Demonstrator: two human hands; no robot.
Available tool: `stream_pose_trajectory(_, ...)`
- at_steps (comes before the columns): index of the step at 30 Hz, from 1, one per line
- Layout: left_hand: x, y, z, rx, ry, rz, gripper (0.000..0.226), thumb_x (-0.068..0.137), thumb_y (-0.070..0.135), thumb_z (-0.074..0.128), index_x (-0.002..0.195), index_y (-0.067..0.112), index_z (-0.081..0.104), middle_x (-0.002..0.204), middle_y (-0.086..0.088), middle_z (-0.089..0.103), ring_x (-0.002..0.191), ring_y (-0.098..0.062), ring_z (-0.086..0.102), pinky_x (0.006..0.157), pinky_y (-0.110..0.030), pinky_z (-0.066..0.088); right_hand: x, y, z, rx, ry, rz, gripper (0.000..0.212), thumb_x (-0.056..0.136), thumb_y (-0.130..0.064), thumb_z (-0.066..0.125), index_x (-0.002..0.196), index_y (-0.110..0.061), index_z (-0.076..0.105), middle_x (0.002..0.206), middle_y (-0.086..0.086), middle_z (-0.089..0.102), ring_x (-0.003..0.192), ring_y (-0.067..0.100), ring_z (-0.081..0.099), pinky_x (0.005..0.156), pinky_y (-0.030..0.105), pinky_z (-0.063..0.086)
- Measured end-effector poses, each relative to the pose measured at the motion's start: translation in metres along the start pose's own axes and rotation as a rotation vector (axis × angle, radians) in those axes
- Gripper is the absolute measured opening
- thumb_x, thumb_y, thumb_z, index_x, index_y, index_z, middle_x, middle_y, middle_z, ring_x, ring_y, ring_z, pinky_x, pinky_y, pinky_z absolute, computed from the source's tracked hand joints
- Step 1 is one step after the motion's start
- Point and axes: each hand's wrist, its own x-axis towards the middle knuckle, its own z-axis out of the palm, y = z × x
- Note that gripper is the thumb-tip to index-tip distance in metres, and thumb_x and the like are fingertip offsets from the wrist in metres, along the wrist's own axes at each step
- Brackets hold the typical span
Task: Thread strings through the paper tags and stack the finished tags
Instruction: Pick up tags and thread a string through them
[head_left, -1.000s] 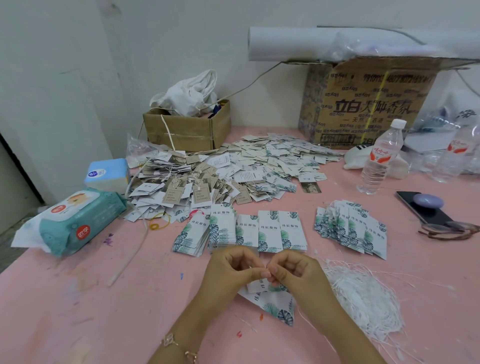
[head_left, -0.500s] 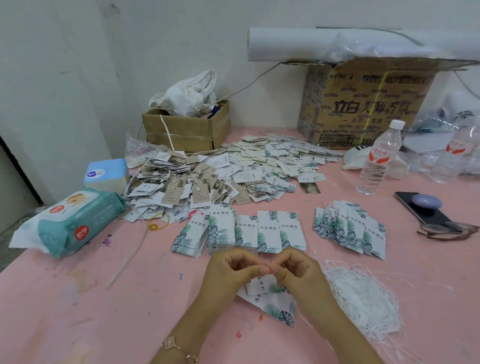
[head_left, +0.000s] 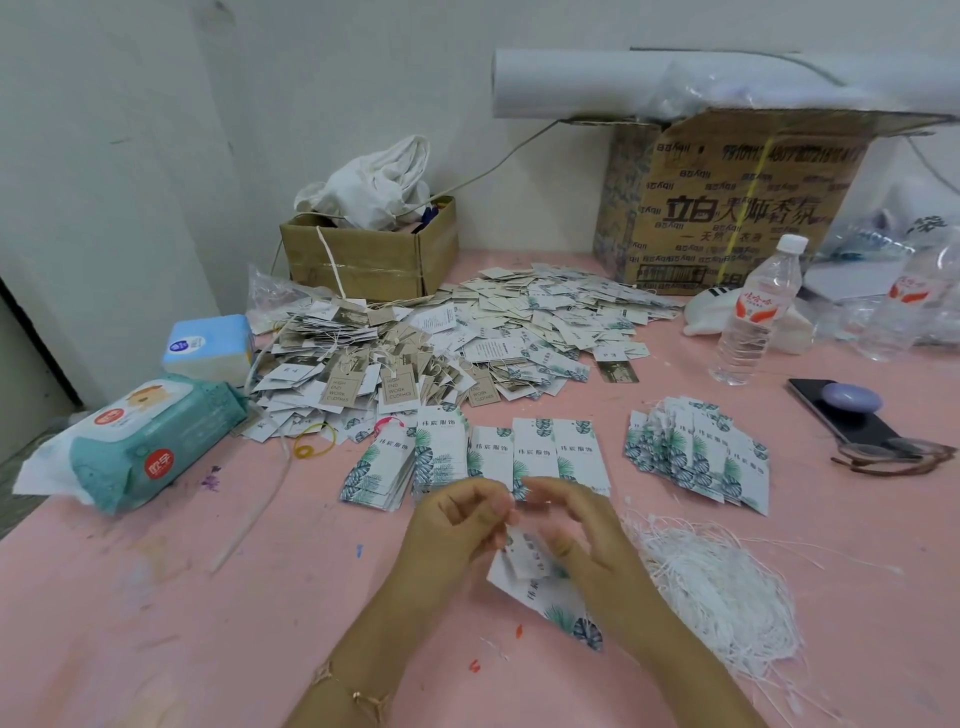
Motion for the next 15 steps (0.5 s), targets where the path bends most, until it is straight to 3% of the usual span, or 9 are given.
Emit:
stream_pose_trajectory(3, 0.002, 0.003, -0.004, -0.304, 0.107, -0.030, 0.010, 0.073, 0.026, 0.067, 0.069, 0.020, 0.074, 0.065, -0.002, 0.064, 0.051, -0.009, 0.055, 0.055, -0.018, 0.052, -0.003, 0.005, 0.008, -0.135, -0.151, 0.032, 0.041, 0.095, -0.043, 0.051, 0.133, -0.055, 0.040, 0.128, -0.024, 0.045, 0.127, -0.004, 0.034, 0.104, 0.027, 0.032)
stream_pose_trajectory(6, 0.007, 0.007, -0.005, -0.505, 0.217, -0.006, 0.011, 0.066, 0.030, 0.069, 0.063, 0.020, 0.073, 0.062, 0.001, 0.064, 0.048, -0.007, 0.056, 0.051, -0.018, 0.052, -0.001, 0.002, 0.013, -0.194, -0.187, 0.079, 0.048, 0.092, -0.030, 0.061, 0.121, -0.062, 0.040, 0.118, -0.020, 0.046, 0.120, 0.004, 0.040, 0.107, 0.036, 0.035)
stream_pose_trajectory(9, 0.010, 0.011, -0.007, -0.640, 0.291, 0.004, 0.018, 0.071, 0.032, 0.063, 0.064, 0.020, 0.073, 0.065, 0.004, 0.067, 0.049, -0.005, 0.059, 0.050, -0.018, 0.053, 0.000, -0.001, 0.017, -0.214, -0.219, 0.031, 0.039, 0.087, -0.026, 0.066, 0.115, -0.052, 0.056, 0.100, -0.032, 0.057, 0.109, -0.001, 0.045, 0.101, 0.033, 0.038)
stream_pose_trajectory(11, 0.011, 0.013, -0.008, -0.745, 0.325, -0.006, 0.020, 0.070, 0.034, 0.062, 0.075, 0.015, 0.068, 0.068, 0.004, 0.068, 0.051, -0.004, 0.062, 0.050, -0.017, 0.054, 0.000, -0.003, 0.019, -0.204, -0.234, 0.006, 0.028, 0.086, -0.024, 0.068, 0.106, -0.043, 0.067, 0.092, -0.036, 0.059, 0.104, -0.001, 0.047, 0.096, 0.027, 0.039)
stream_pose_trajectory(15, 0.011, 0.016, -0.010, -0.903, 0.317, -0.023, 0.033, 0.061, 0.037, 0.068, 0.086, 0.016, 0.059, 0.074, 0.006, 0.069, 0.058, -0.004, 0.064, 0.052, -0.017, 0.054, -0.002, -0.008, 0.024, -0.117, -0.218, 0.024, 0.021, 0.080, -0.019, 0.075, 0.090, -0.038, 0.074, 0.085, -0.025, 0.064, 0.096, -0.001, 0.050, 0.082, 0.022, 0.047)
